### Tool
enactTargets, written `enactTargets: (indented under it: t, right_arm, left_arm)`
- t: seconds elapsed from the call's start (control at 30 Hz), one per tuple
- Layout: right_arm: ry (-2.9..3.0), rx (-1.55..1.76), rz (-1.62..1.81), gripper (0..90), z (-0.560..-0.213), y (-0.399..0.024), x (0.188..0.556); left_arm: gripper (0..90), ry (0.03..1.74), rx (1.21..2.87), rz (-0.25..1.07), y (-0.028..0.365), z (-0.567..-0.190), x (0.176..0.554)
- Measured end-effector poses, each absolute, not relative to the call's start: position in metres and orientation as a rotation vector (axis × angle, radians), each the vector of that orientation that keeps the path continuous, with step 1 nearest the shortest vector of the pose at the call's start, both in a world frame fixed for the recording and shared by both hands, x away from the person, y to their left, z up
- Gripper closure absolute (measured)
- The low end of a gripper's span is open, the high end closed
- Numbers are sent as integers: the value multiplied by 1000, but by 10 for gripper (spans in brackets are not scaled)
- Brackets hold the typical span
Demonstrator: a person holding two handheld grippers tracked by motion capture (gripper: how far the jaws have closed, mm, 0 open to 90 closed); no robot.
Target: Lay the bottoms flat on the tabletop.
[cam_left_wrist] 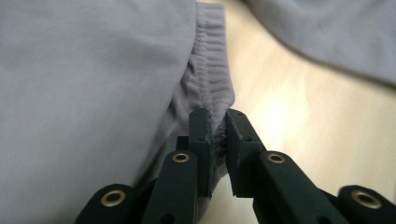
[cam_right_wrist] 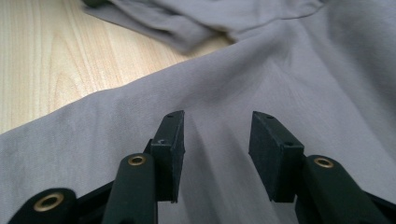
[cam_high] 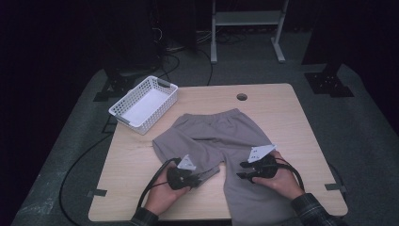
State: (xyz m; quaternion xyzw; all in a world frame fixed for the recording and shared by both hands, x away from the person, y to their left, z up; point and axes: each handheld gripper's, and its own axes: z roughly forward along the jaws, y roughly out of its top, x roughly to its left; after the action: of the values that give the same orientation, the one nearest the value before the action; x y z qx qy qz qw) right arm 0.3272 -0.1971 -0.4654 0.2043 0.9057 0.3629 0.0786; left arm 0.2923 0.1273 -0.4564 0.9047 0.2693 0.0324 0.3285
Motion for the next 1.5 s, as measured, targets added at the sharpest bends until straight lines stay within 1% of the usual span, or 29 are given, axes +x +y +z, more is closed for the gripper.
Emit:
enactTargets:
  t: [0.1, 0.23, 0.4, 0.47, 0.8, 0.9, 1.2, 1.3, 1.33, 1.37, 1.47, 1.5]
  right_arm:
    - [2706, 619, 1091, 549, -465, -199, 328]
    - [2705, 618, 1074, 552, -466, -200, 328]
    - [2703, 624, 1023, 557, -469, -200, 331]
    - [2702, 628, 1021, 558, -469, -199, 332]
    - [2701, 670, 1031, 543, -471, -203, 336]
    - [2698, 682, 1032, 541, -471, -205, 336]
    - [2695, 687, 1032, 538, -471, -206, 337]
    - [2694, 687, 1032, 538, -471, -206, 337]
    - [2695, 688, 1032, 538, -471, -206, 337]
    - [2694, 688, 1031, 537, -471, -206, 337]
    - [2694, 684, 1030, 538, -471, -206, 337]
    - [2694, 684, 1030, 538, -471, -206, 337]
  left_arm:
    - [826, 695, 2344, 74, 146, -448, 288]
    - [826, 739, 2298, 69, 168, -444, 283]
    - [832, 790, 2230, 94, 193, -439, 279]
    - [833, 802, 2228, 105, 201, -438, 278]
    - [835, 958, 2122, 169, 256, -435, 266]
    - [835, 1017, 2104, 199, 275, -438, 263]
    - [822, 1136, 2069, 236, 317, -442, 257]
    - [776, 1138, 2033, 236, 325, -442, 254]
    - [738, 1136, 2024, 246, 325, -440, 253]
    - [682, 1134, 2018, 267, 323, -438, 253]
    - [579, 1105, 2011, 299, 317, -430, 256]
    - [562, 1094, 2005, 308, 314, -428, 258]
